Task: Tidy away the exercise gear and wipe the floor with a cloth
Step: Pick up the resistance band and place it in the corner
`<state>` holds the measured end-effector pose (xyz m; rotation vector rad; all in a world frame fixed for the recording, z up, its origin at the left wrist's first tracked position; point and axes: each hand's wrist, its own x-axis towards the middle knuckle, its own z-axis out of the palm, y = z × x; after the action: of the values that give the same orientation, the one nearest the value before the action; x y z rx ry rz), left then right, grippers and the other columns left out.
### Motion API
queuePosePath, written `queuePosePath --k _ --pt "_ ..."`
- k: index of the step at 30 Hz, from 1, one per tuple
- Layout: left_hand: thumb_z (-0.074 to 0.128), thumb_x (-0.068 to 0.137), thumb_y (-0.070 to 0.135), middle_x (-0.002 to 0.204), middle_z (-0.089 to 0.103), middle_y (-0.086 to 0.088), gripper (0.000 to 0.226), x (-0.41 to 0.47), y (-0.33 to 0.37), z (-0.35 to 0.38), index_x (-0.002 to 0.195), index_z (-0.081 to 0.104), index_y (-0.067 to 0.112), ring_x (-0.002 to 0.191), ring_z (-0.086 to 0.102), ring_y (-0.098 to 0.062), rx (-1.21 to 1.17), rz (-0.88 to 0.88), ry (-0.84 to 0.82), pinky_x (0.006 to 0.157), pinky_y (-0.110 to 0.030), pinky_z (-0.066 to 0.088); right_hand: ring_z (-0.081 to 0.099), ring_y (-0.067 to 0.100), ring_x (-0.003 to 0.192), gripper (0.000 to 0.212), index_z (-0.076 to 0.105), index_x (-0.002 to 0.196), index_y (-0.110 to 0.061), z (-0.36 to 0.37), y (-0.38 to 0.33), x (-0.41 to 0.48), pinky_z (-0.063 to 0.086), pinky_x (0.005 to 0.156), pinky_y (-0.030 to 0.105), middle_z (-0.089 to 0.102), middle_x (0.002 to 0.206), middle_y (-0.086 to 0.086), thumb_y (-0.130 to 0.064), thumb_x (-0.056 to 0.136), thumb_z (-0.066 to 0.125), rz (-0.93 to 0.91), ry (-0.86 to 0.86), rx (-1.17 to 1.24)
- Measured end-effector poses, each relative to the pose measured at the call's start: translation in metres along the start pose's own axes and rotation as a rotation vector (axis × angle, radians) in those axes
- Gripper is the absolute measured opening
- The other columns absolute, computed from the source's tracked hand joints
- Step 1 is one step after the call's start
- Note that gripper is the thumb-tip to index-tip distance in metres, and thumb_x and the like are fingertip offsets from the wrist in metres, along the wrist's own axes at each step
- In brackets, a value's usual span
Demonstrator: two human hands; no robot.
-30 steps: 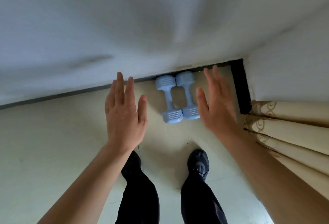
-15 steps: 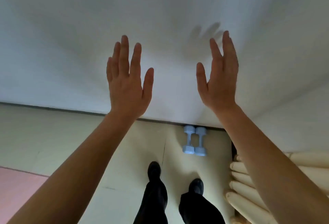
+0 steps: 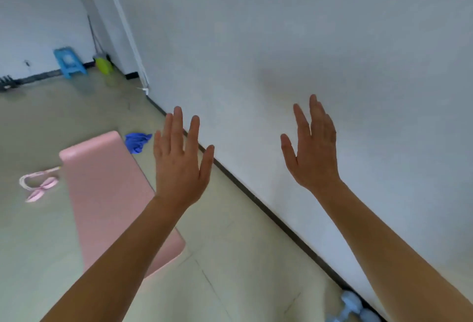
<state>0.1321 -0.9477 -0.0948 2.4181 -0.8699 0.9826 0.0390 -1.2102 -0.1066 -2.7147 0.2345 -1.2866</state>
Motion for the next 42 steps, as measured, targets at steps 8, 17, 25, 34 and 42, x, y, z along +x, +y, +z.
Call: queuePosePath --k 8,17,25,34,42 --pt "0.039 0.1 0.042 0.159 0.022 -0.023 0.062 -0.125 -0.261 -0.186 0.149 0.035 0.005 0.146 0.022 -0.043 0.32 -0.295 -0.057 0.113 -0.061 0.024 0.018 0.035 0.152 0.062 0.031 0.155 -0.009 0.118 -0.338 0.009 0.022 0.12 0.052 0.014 0.165 0.02 -0.032 0.101 0.05 -0.203 -0.148 0.322" --pt "0.035 0.098 0.045 0.16 0.021 -0.021 0.065 -0.223 -0.451 -0.296 0.15 0.033 0.008 0.146 0.022 -0.041 0.468 -0.571 -0.12 0.112 -0.061 0.026 0.026 0.038 0.149 0.063 0.035 0.154 -0.007 0.214 -0.583 0.004 0.022 0.12 0.05 0.018 0.163 0.02 -0.035 0.099 0.052 -0.452 -0.289 0.445" --pt "0.036 0.096 0.047 0.16 0.018 -0.021 0.067 -0.243 -0.635 -0.306 0.151 0.03 0.009 0.146 0.021 -0.042 0.566 -0.675 -0.222 0.112 -0.061 0.028 0.021 0.035 0.15 0.067 0.03 0.155 -0.009 0.355 -0.754 0.037 0.021 0.121 0.051 0.018 0.164 0.019 -0.033 0.097 0.054 -0.497 -0.363 0.595" --pt "0.039 0.096 0.047 0.16 0.018 -0.02 0.066 -0.169 -0.868 -0.352 0.15 0.034 0.009 0.146 0.023 -0.04 0.673 -0.652 -0.192 0.111 -0.06 0.03 0.026 0.037 0.148 0.063 0.033 0.154 -0.011 0.489 -0.954 0.142 0.027 0.118 0.052 0.018 0.163 0.02 -0.035 0.098 0.051 -0.503 -0.408 0.704" --pt "0.037 0.096 0.047 0.16 0.019 -0.021 0.066 -0.176 -1.077 -0.337 0.15 0.034 0.008 0.145 0.023 -0.042 0.627 -0.712 -0.163 0.11 -0.062 0.03 0.019 0.034 0.152 0.066 0.027 0.157 -0.014 0.632 -1.106 0.185 0.026 0.118 0.055 0.013 0.166 0.017 -0.038 0.098 0.047 -0.628 -0.478 0.633"
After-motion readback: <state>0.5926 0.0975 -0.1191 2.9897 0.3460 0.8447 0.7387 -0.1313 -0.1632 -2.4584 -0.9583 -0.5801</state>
